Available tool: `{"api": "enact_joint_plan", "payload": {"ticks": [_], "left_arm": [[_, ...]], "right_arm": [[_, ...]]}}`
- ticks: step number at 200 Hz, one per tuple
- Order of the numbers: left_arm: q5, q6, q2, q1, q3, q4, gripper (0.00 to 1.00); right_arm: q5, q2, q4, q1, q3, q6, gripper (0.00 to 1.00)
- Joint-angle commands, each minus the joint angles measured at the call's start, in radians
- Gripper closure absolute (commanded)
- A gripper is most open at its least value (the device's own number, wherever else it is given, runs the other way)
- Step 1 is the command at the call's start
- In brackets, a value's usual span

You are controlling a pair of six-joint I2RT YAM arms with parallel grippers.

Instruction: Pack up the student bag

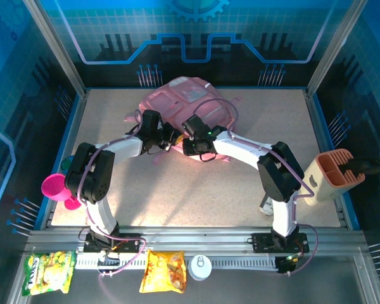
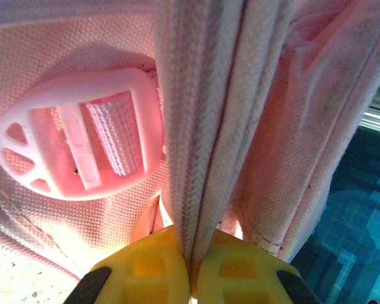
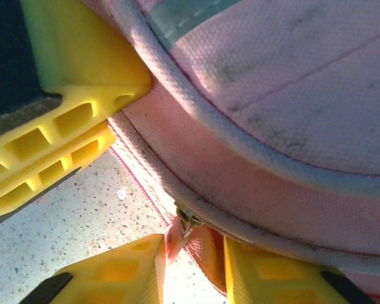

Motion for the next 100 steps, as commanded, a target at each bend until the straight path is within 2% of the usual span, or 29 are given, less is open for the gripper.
{"api": "enact_joint_plan", "payload": {"ticks": [1,24,47,70,100], "left_arm": [[0.017,0.014,-0.026,0.000,0.032,0.010,1.00],[0.023,0.011,-0.027,-0.001,0.032,0.011,1.00],[0.024,0.007,-0.030,-0.003,0.030,0.012,1.00],[0.024,0.006,-0.036,-0.003,0.029,0.013,1.00],[0.024,0.010,-0.042,-0.002,0.031,0.008,1.00]], "right_arm": [[-0.014,0.025,0.016,0.003,0.031,0.021,0.65],[-0.012,0.024,0.037,0.006,0.033,0.076,0.55],[0.046,0.034,0.020,0.011,0.051,0.146,0.55],[0.134,0.057,-0.041,0.020,0.084,0.188,0.59],[0.204,0.058,-0.090,0.020,0.090,0.198,0.71]]}}
